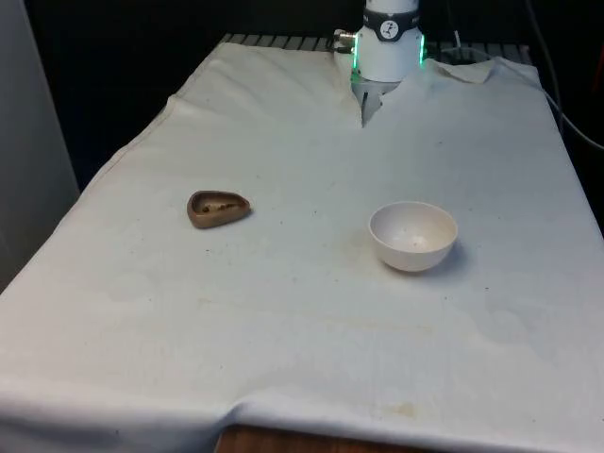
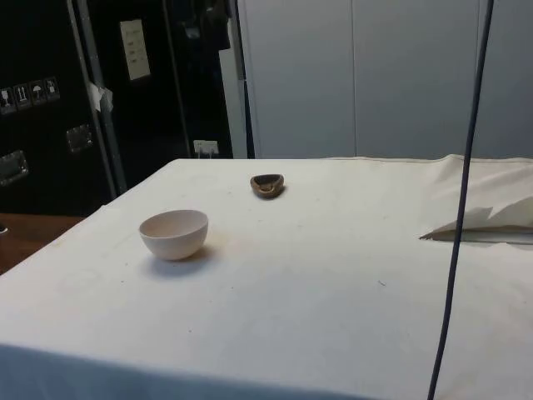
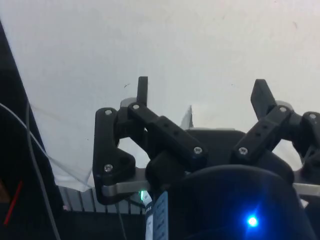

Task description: Pour the coffee beans from the cup into the bowl.

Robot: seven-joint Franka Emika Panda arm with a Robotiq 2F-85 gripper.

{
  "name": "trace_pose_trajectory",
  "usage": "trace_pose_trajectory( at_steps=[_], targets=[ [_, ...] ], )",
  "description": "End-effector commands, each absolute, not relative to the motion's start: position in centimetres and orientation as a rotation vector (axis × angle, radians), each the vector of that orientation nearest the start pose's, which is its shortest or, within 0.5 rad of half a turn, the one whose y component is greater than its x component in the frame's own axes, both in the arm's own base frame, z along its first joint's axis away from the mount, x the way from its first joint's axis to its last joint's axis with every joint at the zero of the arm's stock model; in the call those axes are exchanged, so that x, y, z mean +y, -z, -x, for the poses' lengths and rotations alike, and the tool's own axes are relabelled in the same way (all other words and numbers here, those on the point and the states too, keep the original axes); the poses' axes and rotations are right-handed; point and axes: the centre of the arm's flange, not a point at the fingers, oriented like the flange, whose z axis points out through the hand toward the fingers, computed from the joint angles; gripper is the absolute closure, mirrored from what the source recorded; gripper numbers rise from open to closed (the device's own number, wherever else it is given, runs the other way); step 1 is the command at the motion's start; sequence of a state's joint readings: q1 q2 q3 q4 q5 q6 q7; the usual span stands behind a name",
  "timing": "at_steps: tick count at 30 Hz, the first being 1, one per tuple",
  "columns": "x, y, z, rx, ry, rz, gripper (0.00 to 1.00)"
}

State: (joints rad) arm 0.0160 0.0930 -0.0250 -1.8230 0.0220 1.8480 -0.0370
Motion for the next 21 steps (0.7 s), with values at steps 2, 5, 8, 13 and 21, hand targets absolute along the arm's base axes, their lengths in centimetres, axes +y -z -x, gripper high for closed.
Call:
trace_pose_trajectory(
  at_steps=[2, 5, 8, 13, 21],
  targets=[
    [-0.6, -47.6, -58.1, -0.046, -0.083, 3.122, 0.00],
    [-1.2, -47.5, -58.1, -0.068, -0.063, 3.125, 0.00],
    [-1.7, -47.5, -57.9, -0.088, -0.044, 3.127, 0.00],
    [-2.7, -47.4, -57.7, -0.118, -0.013, 3.129, 0.00],
    [-4.5, -47.4, -57.6, -0.163, 0.020, 3.133, 0.00]
  ],
)
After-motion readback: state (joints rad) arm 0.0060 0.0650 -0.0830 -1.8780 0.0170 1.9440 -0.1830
